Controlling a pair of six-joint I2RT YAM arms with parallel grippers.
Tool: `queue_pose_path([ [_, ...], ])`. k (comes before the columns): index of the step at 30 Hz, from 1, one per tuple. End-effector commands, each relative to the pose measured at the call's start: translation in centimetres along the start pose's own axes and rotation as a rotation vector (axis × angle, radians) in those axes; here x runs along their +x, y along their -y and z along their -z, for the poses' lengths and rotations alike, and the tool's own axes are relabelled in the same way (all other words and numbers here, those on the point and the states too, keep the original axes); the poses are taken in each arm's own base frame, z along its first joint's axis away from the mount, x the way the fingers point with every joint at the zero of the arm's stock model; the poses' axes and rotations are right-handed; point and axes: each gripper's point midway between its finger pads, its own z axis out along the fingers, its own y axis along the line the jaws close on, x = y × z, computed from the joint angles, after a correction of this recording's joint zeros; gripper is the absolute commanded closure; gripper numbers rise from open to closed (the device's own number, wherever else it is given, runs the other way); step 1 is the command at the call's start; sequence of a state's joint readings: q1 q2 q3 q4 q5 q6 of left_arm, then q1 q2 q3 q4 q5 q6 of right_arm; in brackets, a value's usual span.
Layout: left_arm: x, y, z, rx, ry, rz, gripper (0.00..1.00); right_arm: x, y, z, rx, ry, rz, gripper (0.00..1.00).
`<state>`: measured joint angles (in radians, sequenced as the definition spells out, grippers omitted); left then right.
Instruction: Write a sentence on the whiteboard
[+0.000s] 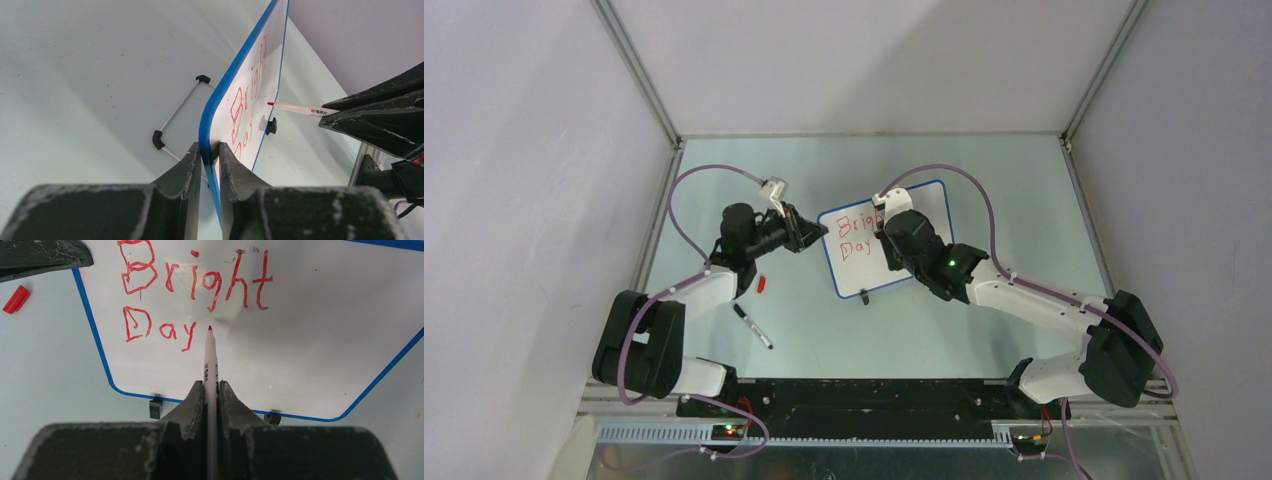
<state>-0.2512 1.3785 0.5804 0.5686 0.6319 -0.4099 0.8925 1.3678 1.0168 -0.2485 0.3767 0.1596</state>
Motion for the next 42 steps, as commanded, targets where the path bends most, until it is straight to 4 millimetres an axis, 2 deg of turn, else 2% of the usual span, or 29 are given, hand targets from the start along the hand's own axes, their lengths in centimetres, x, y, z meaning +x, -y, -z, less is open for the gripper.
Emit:
queue_pose_path([
  [1,-0.9,0.5,-0.2,0.011,0.015,-0.047,0.8,-1.1,0.3,-0.2,0.009,0.039,-0.015,1.0],
  [19,-0.9,0.5,-0.2,0.009,0.013,-0.047,0.8,-0.9,-0.2,-0.9,-0.013,0.03,-0.012,1.0],
  [42,-1.0,0.5,-0.1,0.005,0.014,-0.053,0.8,-0.4,0.1,-2.0,0.012,0.005,-0.016,1.0],
])
